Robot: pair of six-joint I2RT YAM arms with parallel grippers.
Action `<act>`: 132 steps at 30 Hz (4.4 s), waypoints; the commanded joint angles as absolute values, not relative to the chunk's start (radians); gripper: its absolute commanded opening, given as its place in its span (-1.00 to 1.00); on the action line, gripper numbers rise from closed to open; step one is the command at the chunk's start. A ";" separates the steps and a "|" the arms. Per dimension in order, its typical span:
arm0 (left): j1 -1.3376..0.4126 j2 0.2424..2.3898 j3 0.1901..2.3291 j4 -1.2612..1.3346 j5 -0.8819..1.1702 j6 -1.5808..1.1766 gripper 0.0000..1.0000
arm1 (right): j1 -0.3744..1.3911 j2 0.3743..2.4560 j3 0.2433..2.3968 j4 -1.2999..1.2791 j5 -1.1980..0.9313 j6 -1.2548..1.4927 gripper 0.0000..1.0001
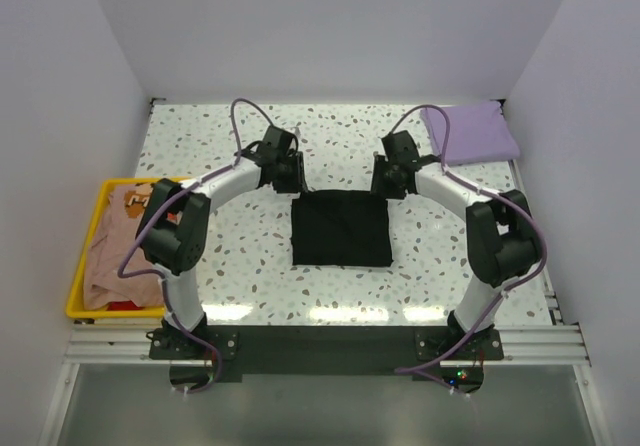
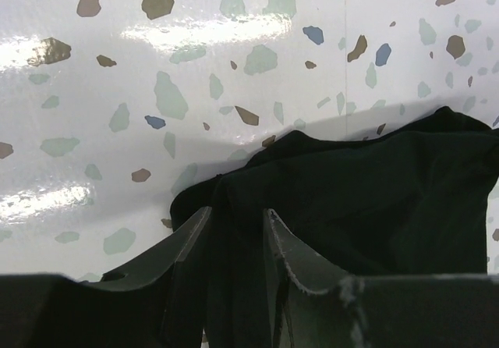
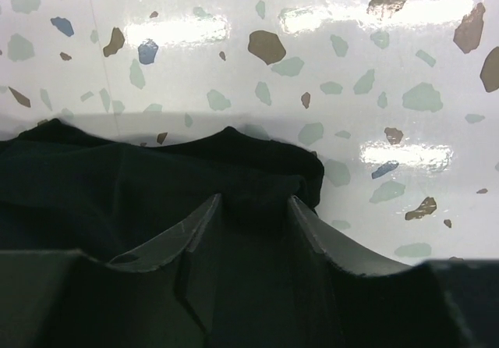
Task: Fold and stack the t-shirts
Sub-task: Fold the tshirt, then neatly place the folded tshirt to the corner
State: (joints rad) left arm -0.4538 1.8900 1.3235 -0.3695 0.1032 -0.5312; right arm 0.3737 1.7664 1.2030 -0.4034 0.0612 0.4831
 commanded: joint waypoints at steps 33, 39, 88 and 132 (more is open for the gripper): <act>-0.247 1.917 1.345 -0.334 0.126 -0.601 -1.00 | 0.268 1.977 1.420 -0.238 -0.077 0.525 -0.12; -0.238 1.911 1.327 -0.321 0.138 -0.604 -1.00 | 0.264 1.818 1.398 -0.314 -0.048 0.512 0.31; -0.624 1.666 1.048 -0.237 0.166 -0.652 -0.87 | 0.410 1.357 0.627 0.005 -0.249 0.787 -0.61; -0.362 1.405 0.878 -0.325 0.254 -0.601 0.33 | 0.371 1.738 1.175 -0.146 -0.469 0.660 -0.38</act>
